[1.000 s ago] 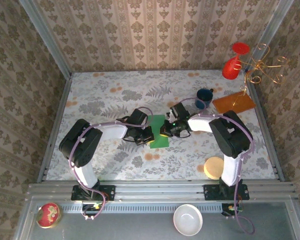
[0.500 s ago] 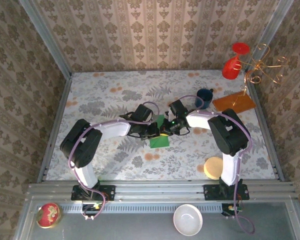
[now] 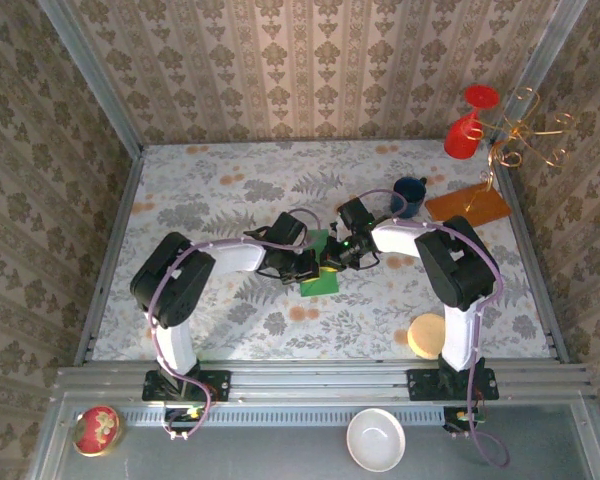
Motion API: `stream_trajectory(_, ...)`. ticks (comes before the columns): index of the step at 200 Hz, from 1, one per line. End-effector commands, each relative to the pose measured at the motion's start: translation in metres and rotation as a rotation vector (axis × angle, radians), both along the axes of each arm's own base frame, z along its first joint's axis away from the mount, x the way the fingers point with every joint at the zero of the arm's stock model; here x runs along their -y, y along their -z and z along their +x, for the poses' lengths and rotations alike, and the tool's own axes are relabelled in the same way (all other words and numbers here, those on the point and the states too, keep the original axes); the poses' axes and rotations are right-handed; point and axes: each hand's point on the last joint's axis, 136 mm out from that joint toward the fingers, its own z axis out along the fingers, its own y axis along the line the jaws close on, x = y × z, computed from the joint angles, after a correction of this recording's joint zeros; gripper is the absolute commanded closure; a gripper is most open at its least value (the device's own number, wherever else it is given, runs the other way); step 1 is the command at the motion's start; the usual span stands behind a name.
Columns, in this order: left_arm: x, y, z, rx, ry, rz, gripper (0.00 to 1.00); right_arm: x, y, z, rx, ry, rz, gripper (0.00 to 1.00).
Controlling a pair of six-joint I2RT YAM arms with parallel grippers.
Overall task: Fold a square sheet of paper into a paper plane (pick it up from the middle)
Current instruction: Fold the triangle a second time at the center of the table.
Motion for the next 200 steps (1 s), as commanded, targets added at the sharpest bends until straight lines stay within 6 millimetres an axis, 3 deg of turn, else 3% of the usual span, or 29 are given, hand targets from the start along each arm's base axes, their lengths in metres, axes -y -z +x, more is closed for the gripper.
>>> stream_trajectory(1, 0.008, 0.001, 0.003, 0.015, 0.033, -0.019, 0.97, 0.034, 0.05, -0.026, -0.139, 0.039, -0.184, 1.0)
stream_trajectory(44, 0.002, 0.011, -0.004, -0.002, 0.05, 0.006, 0.96, 0.037, 0.053, -0.027, -0.148, 0.044, -0.194, 1.0)
stream_trajectory(76, -0.013, 0.018, -0.018, -0.031, 0.077, 0.033, 0.98, 0.043, 0.058, -0.029, -0.162, 0.048, -0.223, 1.0)
stream_trajectory(200, -0.053, 0.011, -0.062, -0.046, 0.259, 0.15, 1.0, 0.049, 0.067, -0.028, -0.185, 0.048, -0.261, 1.0)
